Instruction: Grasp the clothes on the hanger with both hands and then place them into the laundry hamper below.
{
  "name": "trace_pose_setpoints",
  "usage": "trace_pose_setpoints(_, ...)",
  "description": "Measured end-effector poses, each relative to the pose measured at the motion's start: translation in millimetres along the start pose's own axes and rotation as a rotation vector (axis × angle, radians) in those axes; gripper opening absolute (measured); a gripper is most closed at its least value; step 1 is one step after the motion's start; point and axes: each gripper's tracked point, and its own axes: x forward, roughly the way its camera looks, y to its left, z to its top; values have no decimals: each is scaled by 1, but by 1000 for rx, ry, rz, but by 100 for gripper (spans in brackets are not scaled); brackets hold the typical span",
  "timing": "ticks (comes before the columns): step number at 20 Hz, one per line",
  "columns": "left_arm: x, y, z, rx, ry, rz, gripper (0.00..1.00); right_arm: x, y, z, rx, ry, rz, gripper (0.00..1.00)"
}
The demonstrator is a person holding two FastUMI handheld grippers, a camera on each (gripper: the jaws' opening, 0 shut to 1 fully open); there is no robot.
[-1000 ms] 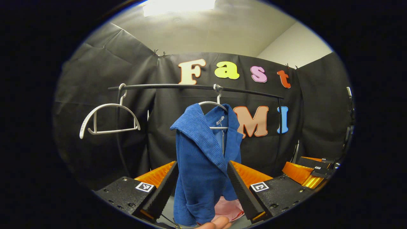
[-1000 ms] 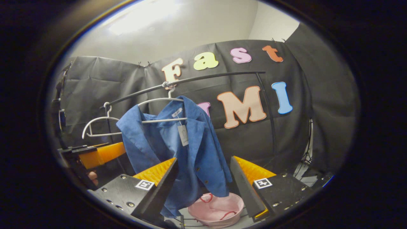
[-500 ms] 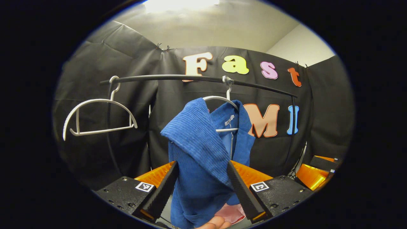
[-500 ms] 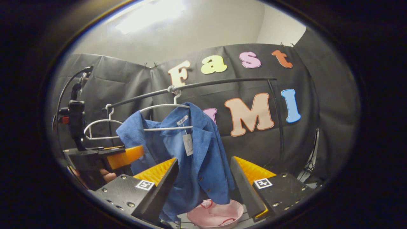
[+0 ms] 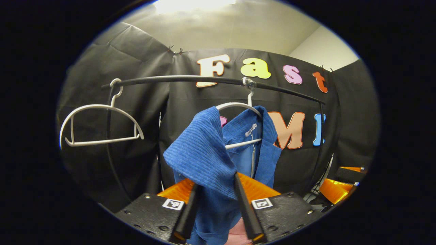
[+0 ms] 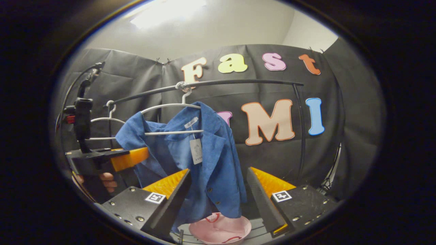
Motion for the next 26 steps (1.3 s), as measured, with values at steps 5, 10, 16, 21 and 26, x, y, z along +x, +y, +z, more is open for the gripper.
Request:
trace_pose_setpoints(5,-4,8,-3,-32,6,-56,3,39,6,-9,0,27,33,96)
trace_pose_setpoints(10,-27,17,13,-16,-24,-106,0,91,23,-21,13,54,62,98)
trace_pose_setpoints(16,-44,23,20,-97,10,-197,0,141,35,-21,10,-1,61,98)
trace_pose_setpoints(21,-47,14,4,-81,4,-204,0,173,41,-34,6,-14,70,98)
trace_pose_setpoints(26,-37,-12,-27,-52,25,-189,29,211,28,-42,-38,-25,9,96)
